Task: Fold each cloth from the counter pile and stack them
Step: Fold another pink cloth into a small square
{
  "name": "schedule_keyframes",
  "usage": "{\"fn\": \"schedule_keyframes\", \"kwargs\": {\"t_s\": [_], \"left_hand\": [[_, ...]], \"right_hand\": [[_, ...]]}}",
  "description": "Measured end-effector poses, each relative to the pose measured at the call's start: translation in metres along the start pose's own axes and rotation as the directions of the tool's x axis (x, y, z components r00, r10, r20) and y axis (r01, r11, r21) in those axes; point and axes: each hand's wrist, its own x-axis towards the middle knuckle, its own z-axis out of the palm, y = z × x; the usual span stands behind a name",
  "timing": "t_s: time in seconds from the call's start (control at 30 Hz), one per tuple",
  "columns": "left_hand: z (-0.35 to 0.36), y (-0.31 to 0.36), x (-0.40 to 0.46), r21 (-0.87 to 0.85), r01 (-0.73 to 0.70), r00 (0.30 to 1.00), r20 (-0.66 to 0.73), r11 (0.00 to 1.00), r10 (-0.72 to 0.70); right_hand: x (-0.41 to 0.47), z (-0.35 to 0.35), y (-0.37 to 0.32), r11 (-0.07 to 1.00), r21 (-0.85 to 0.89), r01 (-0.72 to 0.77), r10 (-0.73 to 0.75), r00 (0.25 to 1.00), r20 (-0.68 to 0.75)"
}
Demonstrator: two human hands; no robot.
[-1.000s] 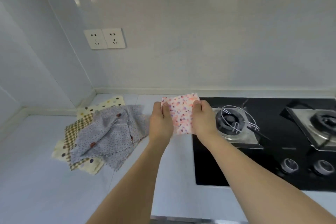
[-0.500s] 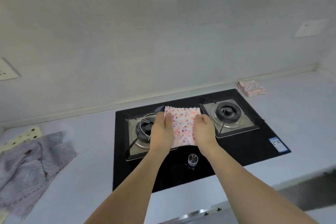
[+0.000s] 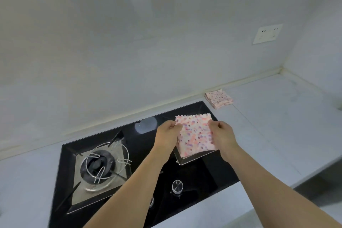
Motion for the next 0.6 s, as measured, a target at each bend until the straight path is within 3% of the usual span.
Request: {"fn": "schedule_keyframes", "kwargs": {"t_s": [0.2,0.43,0.6], "left_hand": [[0.104,0.029,0.093,-0.037,0.089,0.995,-0.043,0.995,-0.091],[0.208,0.043,0.198,-0.118,0.229,0.968,-0.076,0.966,-0.239],[0.234,0.051,0.269,-0.049,0.178,0.971,-0.154,0.983,-0.183]], "right_hand": [[0.116,-0.073,-0.017,0.990,0.064,-0.125,0.116,0.984,0.134],[0.247,-0.122,-0.028,0.986,0.054,-0.159,0.143,0.963,0.229],[0.318,-0.118,-0.033,0.990,0.011,-0.140,0.133,0.956,0.260]]}}
